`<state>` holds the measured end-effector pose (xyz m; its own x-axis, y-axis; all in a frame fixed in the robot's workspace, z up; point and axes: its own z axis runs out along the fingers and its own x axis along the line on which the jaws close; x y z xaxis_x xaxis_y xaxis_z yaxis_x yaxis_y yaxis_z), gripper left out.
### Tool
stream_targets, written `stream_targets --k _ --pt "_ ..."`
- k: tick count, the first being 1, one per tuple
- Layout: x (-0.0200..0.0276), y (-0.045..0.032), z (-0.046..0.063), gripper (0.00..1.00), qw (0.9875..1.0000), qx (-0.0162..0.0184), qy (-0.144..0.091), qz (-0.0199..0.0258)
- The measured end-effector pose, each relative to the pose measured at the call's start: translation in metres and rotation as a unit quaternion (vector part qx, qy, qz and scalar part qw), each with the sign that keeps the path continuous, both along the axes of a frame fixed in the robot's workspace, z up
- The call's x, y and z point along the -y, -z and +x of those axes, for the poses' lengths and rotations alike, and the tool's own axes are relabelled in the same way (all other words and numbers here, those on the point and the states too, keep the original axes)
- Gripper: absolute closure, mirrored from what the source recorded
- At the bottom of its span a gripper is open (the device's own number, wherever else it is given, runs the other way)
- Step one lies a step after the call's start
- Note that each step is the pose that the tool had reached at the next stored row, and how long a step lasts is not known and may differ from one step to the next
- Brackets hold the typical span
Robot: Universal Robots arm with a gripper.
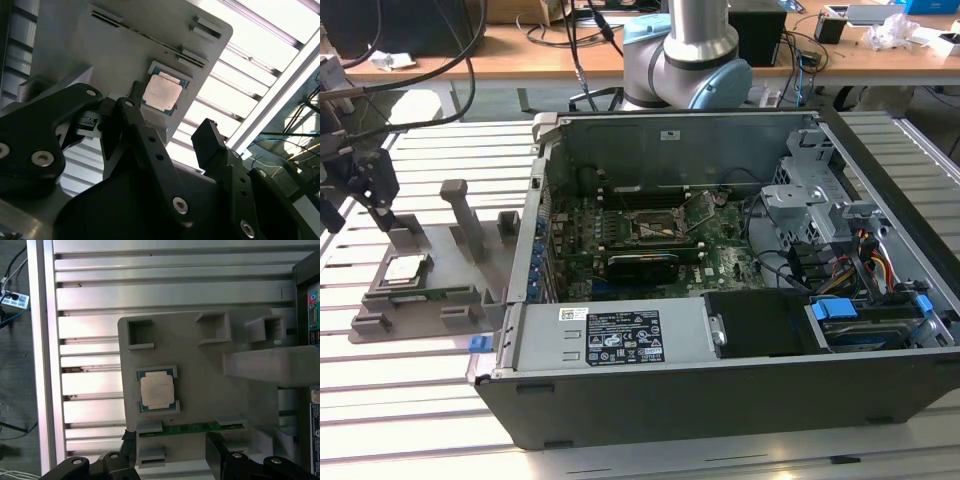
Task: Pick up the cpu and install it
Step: 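Pick up the cpu and move it towards the insertion slot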
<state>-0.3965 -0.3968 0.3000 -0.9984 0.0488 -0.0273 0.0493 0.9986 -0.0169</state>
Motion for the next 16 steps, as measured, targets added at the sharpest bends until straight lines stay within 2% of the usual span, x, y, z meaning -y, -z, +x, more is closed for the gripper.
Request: stream_targets --k 8,11,12,13,16 --pt "0.0 0.0073 0.0 0.34 1.0 -0.0001 -0.007 -0.0015" --pt "0.0 0.009 0.0 0.34 0.9992 0.0 -0.04 -0.0017" --pt "0.0 0.0098 0.0 0.34 0.9979 0.0 -0.065 -0.0017" --pt "-0.0001 0.0102 0.0 0.34 0.9971 0.0 -0.076 -0.0017" --pt "-0.0002 0.0144 0.001 0.34 0.997 0.0 -0.077 -0.0017"
